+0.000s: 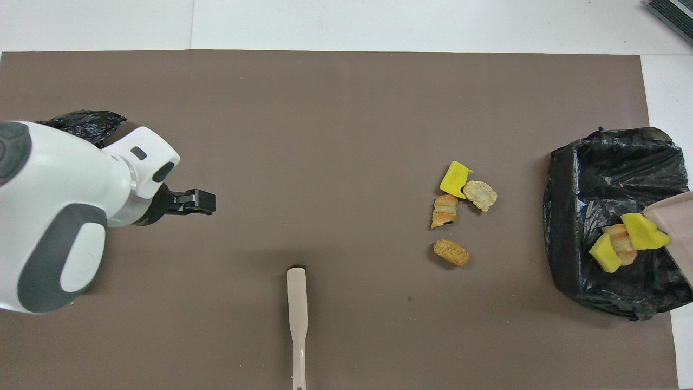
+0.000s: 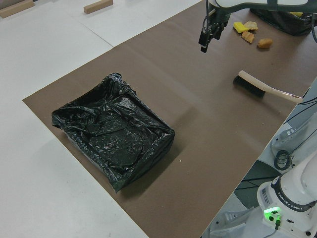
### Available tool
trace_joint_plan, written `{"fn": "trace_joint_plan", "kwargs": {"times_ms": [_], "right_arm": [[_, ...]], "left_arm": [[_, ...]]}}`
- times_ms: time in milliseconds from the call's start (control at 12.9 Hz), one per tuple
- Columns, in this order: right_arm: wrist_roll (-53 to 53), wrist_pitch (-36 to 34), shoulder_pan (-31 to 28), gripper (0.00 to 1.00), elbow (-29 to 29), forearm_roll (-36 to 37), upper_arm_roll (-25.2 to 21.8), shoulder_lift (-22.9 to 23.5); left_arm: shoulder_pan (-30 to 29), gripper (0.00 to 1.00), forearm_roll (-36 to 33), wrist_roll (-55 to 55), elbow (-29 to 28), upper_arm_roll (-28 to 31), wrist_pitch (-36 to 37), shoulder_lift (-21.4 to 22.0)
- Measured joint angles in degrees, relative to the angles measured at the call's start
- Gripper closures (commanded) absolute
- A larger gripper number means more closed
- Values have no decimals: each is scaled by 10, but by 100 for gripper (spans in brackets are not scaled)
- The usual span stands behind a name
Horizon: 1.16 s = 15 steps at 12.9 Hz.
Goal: Sweep and dump trash in bin
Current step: 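Tip the dustpan into the black bag while the left gripper withdraws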
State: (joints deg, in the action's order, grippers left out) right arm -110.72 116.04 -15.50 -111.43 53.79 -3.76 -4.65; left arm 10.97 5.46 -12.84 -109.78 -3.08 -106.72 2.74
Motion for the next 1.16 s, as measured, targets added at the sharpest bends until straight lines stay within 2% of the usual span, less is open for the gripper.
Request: {"fn": "trace_joint_plan", "kwargs": {"times_ms": [233, 466, 699, 932, 1165], "right_arm": [[-3, -8, 9, 100, -10, 1, 3, -17], [15, -113, 51, 100, -9, -13, 4, -67], [47, -195, 102, 100, -10, -59, 6, -108], [113, -203, 125, 100, -14, -132, 8, -111], [257, -203, 179, 100, -16, -208, 10, -110]], "left_arm": [[-44, 0, -1, 48, 97, 1, 82, -34], [-68, 0, -20, 103, 165, 2, 156, -45], [-85, 0, -25, 133, 173, 2, 172, -43], [-86, 0, -25, 135, 171, 2, 173, -43], [-86, 0, -25, 136, 171, 2, 173, -43]]}}
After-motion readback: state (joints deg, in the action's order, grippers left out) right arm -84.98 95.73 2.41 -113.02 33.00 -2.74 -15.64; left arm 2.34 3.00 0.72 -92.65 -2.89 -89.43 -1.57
